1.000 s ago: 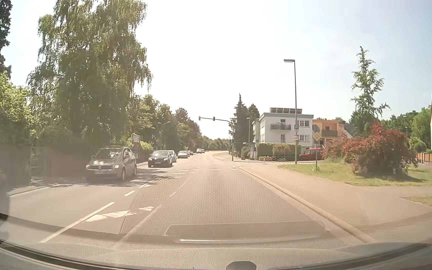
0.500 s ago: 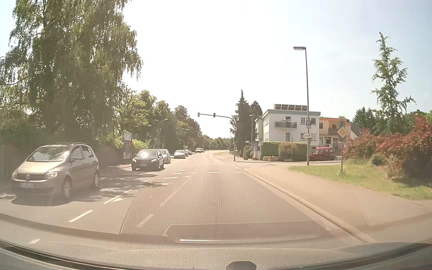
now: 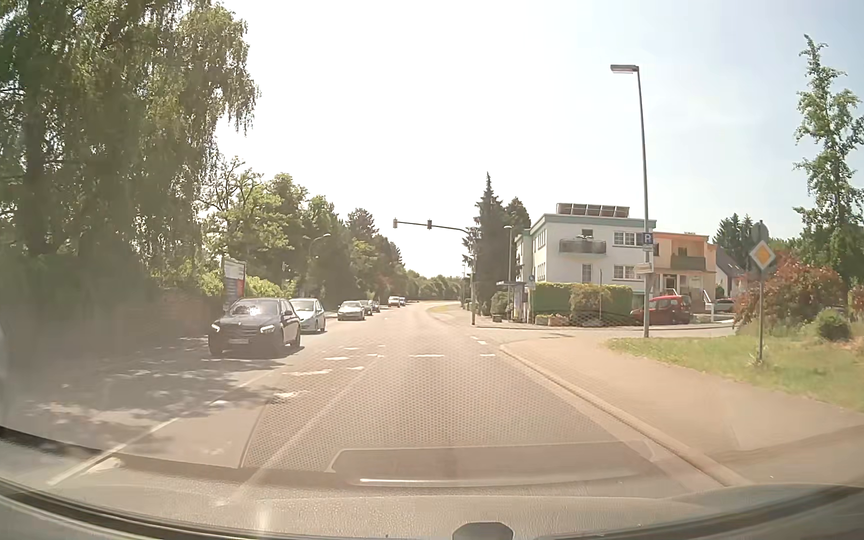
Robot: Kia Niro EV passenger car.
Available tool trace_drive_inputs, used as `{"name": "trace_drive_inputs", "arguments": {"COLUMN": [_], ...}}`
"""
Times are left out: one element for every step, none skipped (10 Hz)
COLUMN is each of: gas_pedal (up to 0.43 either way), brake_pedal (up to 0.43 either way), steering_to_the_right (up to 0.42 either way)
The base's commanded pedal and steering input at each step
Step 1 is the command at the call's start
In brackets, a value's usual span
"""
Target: Follow the waypoints while adhering to traffic rules and regulations
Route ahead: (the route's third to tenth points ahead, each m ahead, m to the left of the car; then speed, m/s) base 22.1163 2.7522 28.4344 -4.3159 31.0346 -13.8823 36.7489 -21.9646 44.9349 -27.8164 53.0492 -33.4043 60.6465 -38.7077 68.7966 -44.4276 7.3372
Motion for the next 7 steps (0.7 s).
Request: {"name": "trace_drive_inputs", "arguments": {"gas_pedal": [0.000,0.000,0.000,0.000,0.000,0.000,0.000], "brake_pedal": [0.085,0.091,0.104,0.116,0.128,0.165,0.189], "steering_to_the_right": [-0.002,-0.002,-0.002,-0.002,-0.002,-0.002,-0.001]}}
